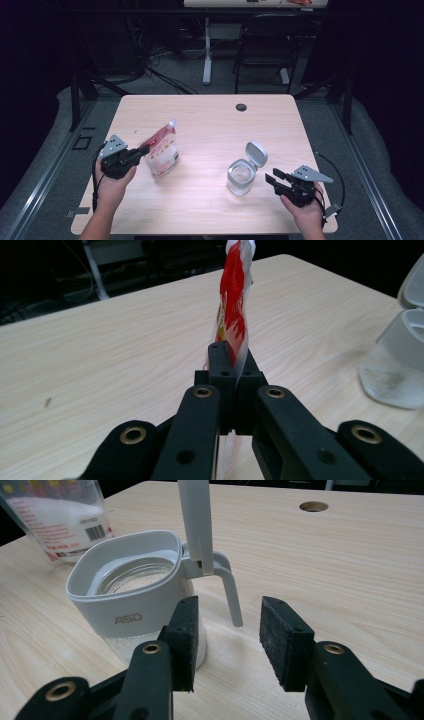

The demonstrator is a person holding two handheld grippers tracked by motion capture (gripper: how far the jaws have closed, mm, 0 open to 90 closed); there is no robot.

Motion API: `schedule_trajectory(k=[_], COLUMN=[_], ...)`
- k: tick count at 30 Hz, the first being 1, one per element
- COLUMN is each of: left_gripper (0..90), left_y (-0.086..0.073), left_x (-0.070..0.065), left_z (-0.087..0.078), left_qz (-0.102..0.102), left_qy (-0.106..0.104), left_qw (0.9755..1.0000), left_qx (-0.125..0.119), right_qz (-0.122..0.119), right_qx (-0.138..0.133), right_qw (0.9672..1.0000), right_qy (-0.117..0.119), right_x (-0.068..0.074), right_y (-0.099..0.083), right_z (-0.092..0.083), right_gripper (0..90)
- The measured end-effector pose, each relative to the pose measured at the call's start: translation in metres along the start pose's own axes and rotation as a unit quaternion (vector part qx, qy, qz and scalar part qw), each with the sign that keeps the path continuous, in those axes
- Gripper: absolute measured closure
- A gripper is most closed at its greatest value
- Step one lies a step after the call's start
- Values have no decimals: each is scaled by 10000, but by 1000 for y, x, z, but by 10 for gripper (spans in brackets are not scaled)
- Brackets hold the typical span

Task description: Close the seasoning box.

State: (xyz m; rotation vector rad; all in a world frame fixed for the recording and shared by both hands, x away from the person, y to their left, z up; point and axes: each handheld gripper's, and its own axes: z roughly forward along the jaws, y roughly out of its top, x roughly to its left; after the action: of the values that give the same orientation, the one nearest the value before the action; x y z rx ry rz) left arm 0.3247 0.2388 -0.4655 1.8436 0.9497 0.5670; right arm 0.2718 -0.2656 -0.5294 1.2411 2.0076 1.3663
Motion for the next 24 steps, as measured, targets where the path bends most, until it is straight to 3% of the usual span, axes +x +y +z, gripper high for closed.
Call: schedule_trajectory(k=[5,12,24], left_gripper=[900,900,900], left_y=[3,8,14], left_x=[-1,-13,-42], left_z=[-1,-1,4], left_qz=[-16,123,363], left_qy=[-72,-332,-914], left_qw=[10000,9993,9951], left_qx=[40,76,36], right_qz=[27,92,127], right_qx=[-40,-55,-49], right_qw=[10000,9999,9999], right_qy=[-11,-8,12], right_x=[-1,-2,-4], right_y=[0,0,0], right_z=[-1,-1,-1], right_gripper=[601,605,606])
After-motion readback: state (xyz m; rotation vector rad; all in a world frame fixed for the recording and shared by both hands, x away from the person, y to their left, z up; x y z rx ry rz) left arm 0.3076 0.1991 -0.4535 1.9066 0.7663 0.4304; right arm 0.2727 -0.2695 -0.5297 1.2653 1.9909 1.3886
